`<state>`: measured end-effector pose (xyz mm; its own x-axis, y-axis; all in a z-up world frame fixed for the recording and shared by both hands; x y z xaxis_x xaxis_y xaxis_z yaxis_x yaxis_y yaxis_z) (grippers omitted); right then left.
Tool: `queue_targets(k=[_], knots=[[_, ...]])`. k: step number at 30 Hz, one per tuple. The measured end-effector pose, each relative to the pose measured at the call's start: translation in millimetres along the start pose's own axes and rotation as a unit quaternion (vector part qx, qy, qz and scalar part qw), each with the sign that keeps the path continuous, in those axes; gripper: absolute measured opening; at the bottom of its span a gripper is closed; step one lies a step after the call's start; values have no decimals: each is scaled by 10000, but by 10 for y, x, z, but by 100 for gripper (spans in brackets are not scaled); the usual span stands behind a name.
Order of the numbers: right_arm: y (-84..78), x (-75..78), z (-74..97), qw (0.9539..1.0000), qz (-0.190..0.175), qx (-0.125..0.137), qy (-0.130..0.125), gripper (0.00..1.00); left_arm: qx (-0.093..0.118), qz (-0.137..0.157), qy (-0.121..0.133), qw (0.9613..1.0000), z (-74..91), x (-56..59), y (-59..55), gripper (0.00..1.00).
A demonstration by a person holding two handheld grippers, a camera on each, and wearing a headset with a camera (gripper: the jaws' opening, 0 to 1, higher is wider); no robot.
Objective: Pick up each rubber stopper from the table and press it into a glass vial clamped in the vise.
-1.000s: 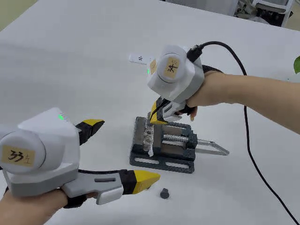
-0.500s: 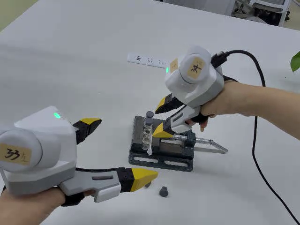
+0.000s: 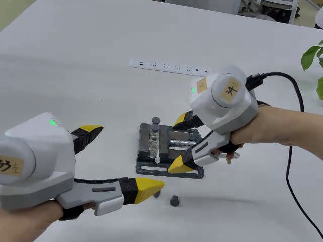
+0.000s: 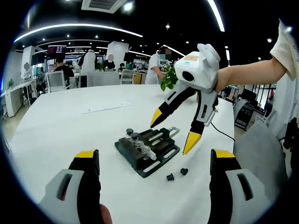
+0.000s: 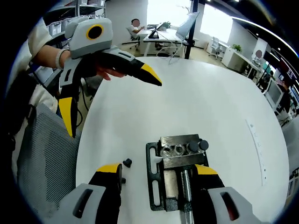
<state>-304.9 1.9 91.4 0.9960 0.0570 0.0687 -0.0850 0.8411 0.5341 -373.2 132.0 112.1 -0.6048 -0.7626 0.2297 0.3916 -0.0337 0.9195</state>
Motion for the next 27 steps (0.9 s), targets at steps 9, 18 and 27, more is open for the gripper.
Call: queue_targets(k=[9, 18, 27], knots=[[-134, -260, -29, 9998, -168, -37, 71, 60, -60, -118, -66, 9999, 82, 34, -36, 98], [-385, -503, -264, 9978, -423, -277, 432, 50, -90, -141, -46, 9999, 157, 63, -68, 98], [-506, -566, -386, 9941, -853, -321, 595, 28, -132, -62, -26, 9999, 178, 64, -157, 98]])
Point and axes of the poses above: the centre of the closed fingertips' face, and the gripper's own axes: z roughly backward along the fingers, x roughly to its right, y roughly out of its top, the point moved 6 cm from there along z, roughly backward along the fingers, and after that the axes turned 4 degrees about z, right-handed, at the moved point
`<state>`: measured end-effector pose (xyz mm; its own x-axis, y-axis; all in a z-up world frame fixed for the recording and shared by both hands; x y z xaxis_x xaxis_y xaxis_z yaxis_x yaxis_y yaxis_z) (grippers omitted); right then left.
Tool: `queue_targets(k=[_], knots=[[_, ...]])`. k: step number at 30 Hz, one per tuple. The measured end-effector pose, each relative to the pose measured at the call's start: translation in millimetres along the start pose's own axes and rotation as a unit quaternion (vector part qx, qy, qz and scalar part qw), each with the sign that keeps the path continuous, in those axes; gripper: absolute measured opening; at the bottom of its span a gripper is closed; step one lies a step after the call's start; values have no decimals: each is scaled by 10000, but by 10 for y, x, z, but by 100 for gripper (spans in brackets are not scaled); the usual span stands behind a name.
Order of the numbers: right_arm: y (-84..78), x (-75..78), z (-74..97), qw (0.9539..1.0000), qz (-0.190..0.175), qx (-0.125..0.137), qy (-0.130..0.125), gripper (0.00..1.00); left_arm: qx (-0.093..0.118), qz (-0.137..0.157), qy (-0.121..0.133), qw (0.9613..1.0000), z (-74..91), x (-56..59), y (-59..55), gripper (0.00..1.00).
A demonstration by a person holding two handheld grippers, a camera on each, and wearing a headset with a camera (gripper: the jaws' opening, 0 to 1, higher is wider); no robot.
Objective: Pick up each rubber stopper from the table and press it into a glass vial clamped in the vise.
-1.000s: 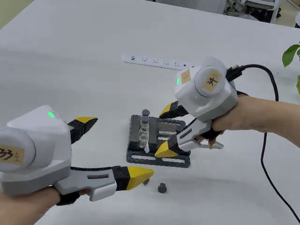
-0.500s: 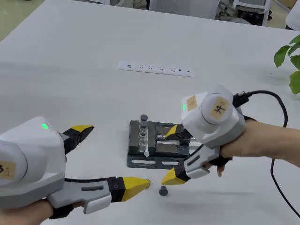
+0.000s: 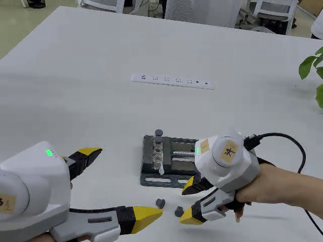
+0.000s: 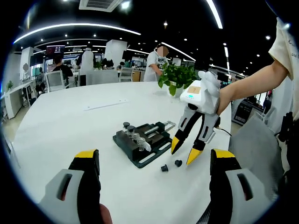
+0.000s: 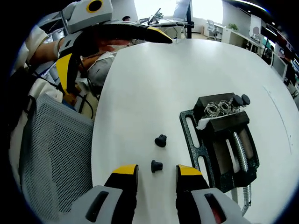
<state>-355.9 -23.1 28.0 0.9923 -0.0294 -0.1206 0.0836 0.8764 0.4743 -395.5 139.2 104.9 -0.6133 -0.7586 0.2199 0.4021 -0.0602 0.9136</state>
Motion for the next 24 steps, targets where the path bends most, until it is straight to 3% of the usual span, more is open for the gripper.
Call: queue_targets(k=[9, 24], knots=[[-55, -7, -57, 9994, -331, 21, 64, 11, -17, 54, -4, 10000, -10, 16, -52, 98], [-66, -49, -67, 9977, -654, 146, 121, 4, -23, 114, -32, 9999, -43, 80, -61, 97]])
Point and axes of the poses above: the centre of the closed fingertips' face, and the gripper's own axes: z roughly backward along the fingers, x roughly to its right, y roughly out of its top, the point moved 6 cm from there along z, roughly backward along the fingers, and after that the axes turned 4 degrees about z, right-handed, at the moved point
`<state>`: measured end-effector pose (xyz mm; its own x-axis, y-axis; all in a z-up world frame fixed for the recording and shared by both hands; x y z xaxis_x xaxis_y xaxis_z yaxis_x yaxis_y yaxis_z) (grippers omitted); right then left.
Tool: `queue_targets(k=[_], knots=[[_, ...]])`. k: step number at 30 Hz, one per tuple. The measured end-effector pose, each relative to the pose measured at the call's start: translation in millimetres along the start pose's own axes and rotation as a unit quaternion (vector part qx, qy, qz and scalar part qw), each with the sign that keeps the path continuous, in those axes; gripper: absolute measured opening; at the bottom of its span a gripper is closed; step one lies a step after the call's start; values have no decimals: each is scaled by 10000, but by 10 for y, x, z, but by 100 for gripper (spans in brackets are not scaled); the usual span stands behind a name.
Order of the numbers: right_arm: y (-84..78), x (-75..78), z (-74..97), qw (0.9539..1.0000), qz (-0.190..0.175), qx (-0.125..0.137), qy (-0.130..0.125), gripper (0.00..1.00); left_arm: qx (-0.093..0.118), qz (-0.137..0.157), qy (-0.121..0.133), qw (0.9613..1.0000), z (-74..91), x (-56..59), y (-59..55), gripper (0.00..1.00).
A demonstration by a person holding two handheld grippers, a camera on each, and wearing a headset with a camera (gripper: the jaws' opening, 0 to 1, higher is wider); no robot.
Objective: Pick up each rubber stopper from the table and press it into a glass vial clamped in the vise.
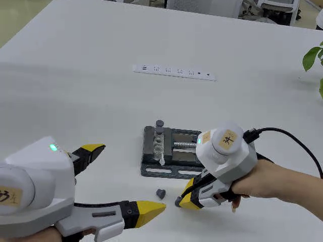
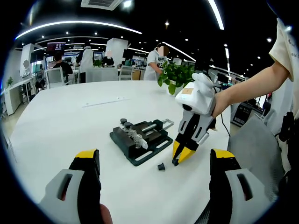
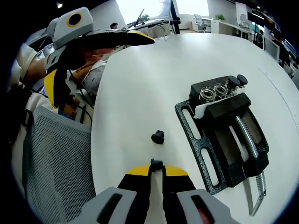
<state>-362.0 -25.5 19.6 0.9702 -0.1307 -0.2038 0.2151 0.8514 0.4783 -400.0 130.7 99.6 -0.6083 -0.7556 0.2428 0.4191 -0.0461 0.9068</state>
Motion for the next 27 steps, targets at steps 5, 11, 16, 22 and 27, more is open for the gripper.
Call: queue_targets(k=[5, 11, 16, 22, 27], knots=[[5, -11, 38, 9985, -467, 289, -49, 3, 18, 9, -28, 10000, -17, 32, 13, 97], [126, 42, 260, 9819, -1470, 1191, 8, 3, 54, -2, -57, 10000, -19, 25, 42, 96], [197, 56, 451, 9607, -2099, 1799, 256, 3, 93, 7, -113, 9999, -28, 60, 100, 94], [303, -55, 667, 9234, -2787, 2550, 679, 3, 203, 34, -274, 9994, -30, 99, 186, 86], [391, -115, 828, 8807, -3335, 3195, 1048, 3, 392, -51, -417, 9983, -43, 147, 297, 77]])
Point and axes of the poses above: the centre of the closed fingertips' face, and the gripper's own axes: z roughly backward along the fingers, x roughly to its right, y roughly out of its top, the point moved 6 cm from there along z, roughly backward along the fingers, and after that the axes turned 4 degrees about z, right-handed, at the moved point
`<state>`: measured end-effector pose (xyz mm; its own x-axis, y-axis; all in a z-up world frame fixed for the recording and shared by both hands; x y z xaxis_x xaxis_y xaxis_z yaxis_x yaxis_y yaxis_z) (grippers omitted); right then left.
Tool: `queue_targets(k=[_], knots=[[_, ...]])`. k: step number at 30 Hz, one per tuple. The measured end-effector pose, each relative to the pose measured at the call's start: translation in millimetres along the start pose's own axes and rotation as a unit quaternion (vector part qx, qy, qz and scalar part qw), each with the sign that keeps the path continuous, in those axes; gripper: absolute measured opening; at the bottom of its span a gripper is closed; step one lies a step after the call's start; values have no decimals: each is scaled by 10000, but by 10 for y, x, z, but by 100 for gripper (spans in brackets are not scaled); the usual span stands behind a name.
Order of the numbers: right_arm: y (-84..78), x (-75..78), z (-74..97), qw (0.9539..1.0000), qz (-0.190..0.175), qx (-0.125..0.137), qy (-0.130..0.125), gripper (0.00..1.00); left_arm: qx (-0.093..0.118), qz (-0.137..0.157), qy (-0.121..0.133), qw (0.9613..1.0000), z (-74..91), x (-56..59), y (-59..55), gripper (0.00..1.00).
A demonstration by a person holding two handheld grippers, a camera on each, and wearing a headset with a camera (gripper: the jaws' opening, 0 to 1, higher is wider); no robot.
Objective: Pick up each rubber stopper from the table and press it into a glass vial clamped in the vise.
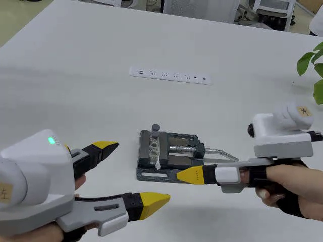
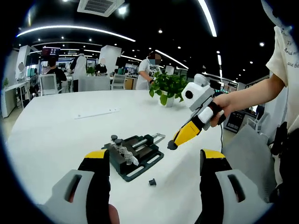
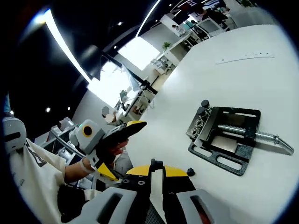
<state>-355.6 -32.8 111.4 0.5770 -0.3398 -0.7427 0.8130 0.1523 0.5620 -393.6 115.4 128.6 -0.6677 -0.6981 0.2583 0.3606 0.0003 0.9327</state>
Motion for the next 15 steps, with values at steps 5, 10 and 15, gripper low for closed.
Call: queue_targets(k=[5, 10, 15], knots=[[78, -133, 65, 9931, -866, 599, 522, 3, 181, -66, -228, 9996, -28, 64, 116, 65], [97, -287, 90, 9753, -1690, 1073, 928, 3, 254, -277, -468, 9982, -64, 161, 202, 52], [49, -392, 91, 9639, -2096, 1204, 1121, 3, 323, -367, -725, 9962, -118, 249, 257, 40]])
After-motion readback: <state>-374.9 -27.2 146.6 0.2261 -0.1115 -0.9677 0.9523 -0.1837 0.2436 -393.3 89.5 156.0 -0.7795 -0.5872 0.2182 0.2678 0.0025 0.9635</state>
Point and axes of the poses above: the centre of the closed fingertips' face, and the gripper's own axes: z roughly backward along the fingers, x roughly to its right, y roughly out of its top, the point moved 6 cm from there along z, roughly backward along the fingers, and after that the axes turned 4 degrees about z, right-handed, at the moved point
